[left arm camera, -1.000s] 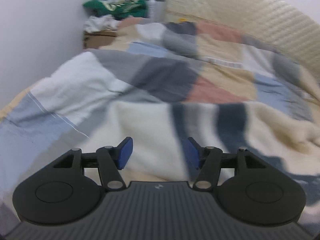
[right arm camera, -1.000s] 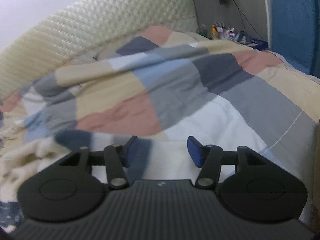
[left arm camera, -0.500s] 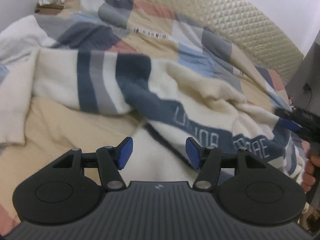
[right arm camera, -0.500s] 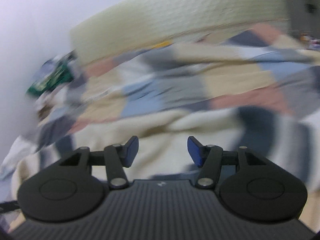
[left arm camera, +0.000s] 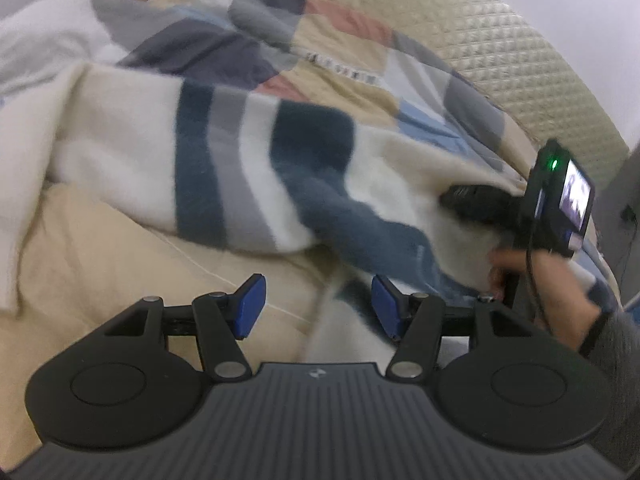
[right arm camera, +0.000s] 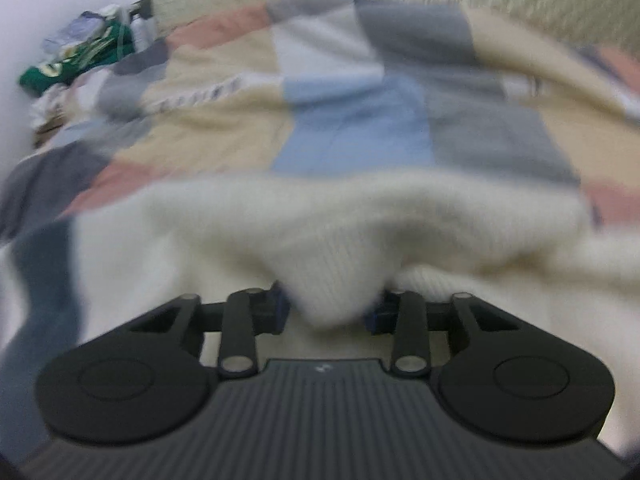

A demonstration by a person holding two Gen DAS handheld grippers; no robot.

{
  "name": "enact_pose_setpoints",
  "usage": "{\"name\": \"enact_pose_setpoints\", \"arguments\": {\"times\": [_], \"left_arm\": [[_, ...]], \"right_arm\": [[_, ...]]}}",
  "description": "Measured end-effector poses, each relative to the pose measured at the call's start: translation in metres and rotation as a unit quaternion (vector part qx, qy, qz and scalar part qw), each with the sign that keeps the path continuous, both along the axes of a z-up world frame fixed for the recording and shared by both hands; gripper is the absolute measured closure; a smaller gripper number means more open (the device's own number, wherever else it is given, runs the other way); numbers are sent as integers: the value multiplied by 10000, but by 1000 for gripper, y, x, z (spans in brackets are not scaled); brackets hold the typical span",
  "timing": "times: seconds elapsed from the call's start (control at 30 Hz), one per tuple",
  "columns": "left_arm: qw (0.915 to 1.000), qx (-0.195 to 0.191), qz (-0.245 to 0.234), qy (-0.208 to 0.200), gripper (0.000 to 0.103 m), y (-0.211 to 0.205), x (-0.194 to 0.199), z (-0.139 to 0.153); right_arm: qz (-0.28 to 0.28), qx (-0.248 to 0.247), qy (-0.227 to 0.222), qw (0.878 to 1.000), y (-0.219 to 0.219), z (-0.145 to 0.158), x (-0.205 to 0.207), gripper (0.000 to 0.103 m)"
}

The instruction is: Fold large clothes

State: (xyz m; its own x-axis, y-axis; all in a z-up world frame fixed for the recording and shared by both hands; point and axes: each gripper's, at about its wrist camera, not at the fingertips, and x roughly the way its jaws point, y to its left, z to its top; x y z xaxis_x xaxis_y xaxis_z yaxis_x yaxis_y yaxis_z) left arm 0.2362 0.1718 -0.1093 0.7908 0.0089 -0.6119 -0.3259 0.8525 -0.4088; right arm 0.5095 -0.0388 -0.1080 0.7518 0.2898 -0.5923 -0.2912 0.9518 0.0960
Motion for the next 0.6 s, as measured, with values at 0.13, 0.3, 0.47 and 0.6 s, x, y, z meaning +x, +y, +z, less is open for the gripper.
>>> {"name": "enact_pose_setpoints", "arguments": {"times": [0.13, 0.3, 0.47, 0.6], "left_arm": [[9999, -166, 6, -6, 39, 13, 13, -13], [9998, -157, -70, 62, 39, 13, 21, -21], [9998, -167, -90, 75, 39, 7, 16, -17], [9999, -71, -113, -30, 39, -2, 6, -6]], "right_arm": [[-282, -66, -414, 9987, 1, 10, 50, 68], [-279, 292, -576, 9975, -17, 30, 75, 67], [48, 359, -581, 9977, -49, 42, 62, 58], [-265, 264, -713, 9968, -84, 50, 49, 41]]}}
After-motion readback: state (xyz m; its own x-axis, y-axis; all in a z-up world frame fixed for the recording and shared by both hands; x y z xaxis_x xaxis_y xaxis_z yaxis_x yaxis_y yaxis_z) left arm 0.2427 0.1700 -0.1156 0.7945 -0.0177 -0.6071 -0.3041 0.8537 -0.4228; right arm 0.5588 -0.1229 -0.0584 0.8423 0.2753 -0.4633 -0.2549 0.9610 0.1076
